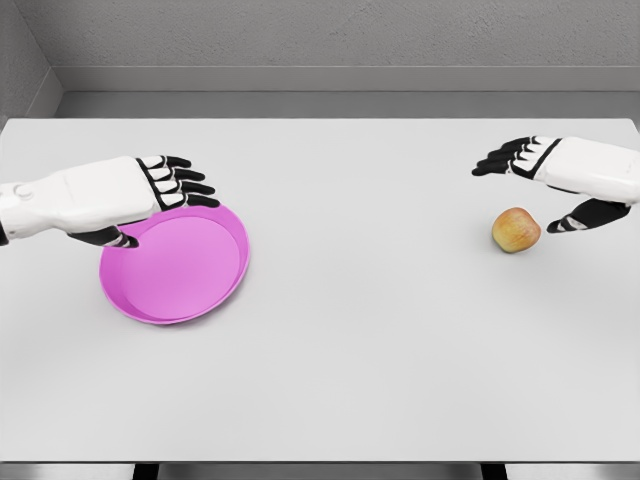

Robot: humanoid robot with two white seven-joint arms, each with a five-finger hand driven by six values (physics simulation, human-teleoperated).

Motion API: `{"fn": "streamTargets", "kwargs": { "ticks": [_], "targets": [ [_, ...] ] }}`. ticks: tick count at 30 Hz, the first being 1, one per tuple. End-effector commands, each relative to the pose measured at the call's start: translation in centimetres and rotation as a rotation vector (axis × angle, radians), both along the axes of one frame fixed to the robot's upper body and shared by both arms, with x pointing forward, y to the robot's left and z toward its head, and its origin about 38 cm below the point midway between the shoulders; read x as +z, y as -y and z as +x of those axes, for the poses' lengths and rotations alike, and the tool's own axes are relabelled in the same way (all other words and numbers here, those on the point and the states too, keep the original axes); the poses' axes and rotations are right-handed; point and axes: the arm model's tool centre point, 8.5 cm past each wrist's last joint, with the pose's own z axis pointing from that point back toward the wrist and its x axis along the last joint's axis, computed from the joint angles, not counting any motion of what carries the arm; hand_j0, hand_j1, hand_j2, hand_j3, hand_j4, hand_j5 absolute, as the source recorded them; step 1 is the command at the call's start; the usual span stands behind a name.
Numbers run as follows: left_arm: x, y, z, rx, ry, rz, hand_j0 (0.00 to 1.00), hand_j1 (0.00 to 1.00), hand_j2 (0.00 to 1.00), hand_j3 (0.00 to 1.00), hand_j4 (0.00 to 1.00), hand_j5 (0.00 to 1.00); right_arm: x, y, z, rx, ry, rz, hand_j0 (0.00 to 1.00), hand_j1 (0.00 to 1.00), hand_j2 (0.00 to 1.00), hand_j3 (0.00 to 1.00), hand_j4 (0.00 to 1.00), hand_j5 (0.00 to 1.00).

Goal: Put the apple on the plate with both arms

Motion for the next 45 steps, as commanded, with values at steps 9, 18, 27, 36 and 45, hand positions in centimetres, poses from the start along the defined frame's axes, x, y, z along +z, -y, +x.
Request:
{"fn": "streamTargets", "kwargs": {
  "ticks": [9,18,27,36,45],
  "targets": [
    [0.1,-0.1,0.0,0.003,-0.001,-0.004,1.00,1.00,1.00,1.00,1.00,1.00,1.7,0.3,0.4,-0.011,0.043,-0.003,1.00,1.00,1.00,1.00,1.00,1.00],
    [0.1,-0.1,0.0,0.003,-0.001,-0.004,1.00,1.00,1.00,1.00,1.00,1.00,-0.1,1.7,-0.3,-0.042,-0.037,0.022,1.00,1.00,1.00,1.00,1.00,1.00],
    [0.1,0.0,0.0,0.002,-0.001,-0.003,1.00,1.00,1.00,1.00,1.00,1.00,-3.7,1.3,-1.3,-0.031,-0.144,0.068,1.00,1.00,1.00,1.00,1.00,1.00],
    [0.0,0.0,0.0,0.001,-0.002,-0.003,1.00,1.00,1.00,1.00,1.00,1.00,-6.3,4.1,0.0,-0.145,-0.202,0.095,1.00,1.00,1.00,1.00,1.00,1.00],
    [0.0,0.0,0.0,0.002,-0.002,-0.001,1.00,1.00,1.00,1.00,1.00,1.00,-8.5,4.2,1.0,-0.184,-0.228,0.104,1.00,1.00,1.00,1.00,1.00,1.00]
  ]
}}
